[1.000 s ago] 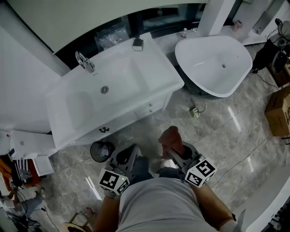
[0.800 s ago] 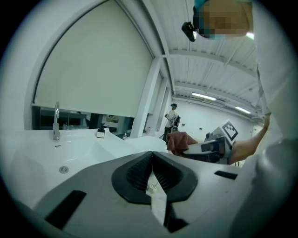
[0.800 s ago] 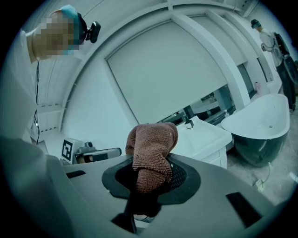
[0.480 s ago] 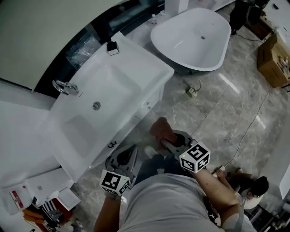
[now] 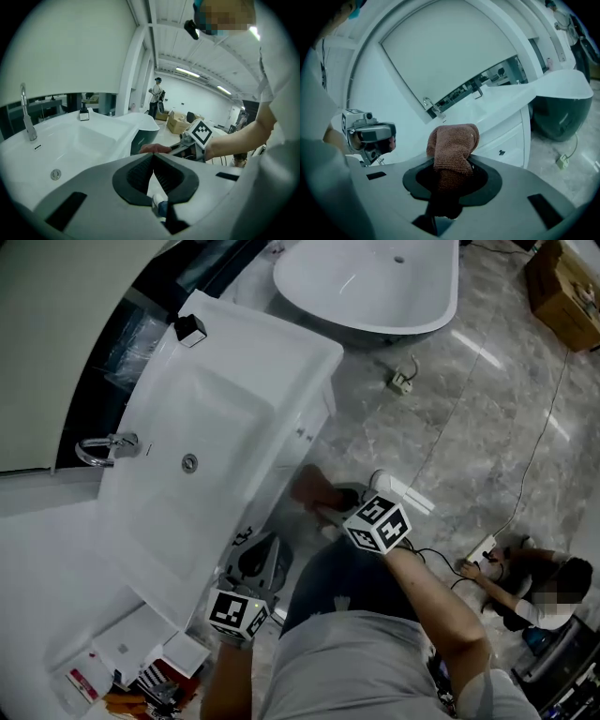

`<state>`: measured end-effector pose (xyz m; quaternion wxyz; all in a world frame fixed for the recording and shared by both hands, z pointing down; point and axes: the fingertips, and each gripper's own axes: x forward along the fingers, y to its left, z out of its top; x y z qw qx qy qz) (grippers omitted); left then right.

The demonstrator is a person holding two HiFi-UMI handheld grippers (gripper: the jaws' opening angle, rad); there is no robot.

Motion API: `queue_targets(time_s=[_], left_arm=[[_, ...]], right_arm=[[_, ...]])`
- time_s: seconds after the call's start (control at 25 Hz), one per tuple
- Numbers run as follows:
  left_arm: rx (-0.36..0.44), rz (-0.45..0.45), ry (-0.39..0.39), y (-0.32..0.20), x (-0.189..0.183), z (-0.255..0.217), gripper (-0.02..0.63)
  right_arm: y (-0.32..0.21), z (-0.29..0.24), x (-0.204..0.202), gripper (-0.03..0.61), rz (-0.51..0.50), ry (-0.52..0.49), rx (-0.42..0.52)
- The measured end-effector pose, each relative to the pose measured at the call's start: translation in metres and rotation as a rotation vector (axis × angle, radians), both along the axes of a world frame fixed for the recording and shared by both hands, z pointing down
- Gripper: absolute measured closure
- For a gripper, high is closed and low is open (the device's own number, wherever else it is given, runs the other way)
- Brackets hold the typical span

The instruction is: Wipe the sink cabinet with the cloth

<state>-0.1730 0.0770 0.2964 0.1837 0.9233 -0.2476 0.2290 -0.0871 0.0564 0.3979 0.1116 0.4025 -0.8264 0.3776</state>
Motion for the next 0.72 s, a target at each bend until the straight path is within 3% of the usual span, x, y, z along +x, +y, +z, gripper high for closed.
queue_targets(time_s=[0.24,0.36,0.52,0.6,0.72], left_arm=[[-0.029,-0.002,-0.067,-0.006,0.002,0.038,0.603],[-0.028,0.022,-0.114,-0.009,0.004,0.064,0.602],[-0.038,-0.009,-0.154,-0.023,0.007,0.102,0.603],[-0.059,-0.016,-0.16,-0.025,0.009,0.116,0.603],[-0.07,-0.001,-0.168,-0.027,0.013,0.134,0.603]], right_arm=[[-0.031,0.074,-0.026,0.472,-0.042,-0.147,-0.125],[-0.042,0.118,-0.04,0.472,-0.066,-0.146,-0.165],[-0.066,0.163,-0.053,0.472,0.009,-0.179,-0.159],[-0.076,0.174,-0.061,0.472,0.032,-0.15,-0.131],[-0.086,0.187,-0.079,0.472,-0.014,-0.023,-0.07]])
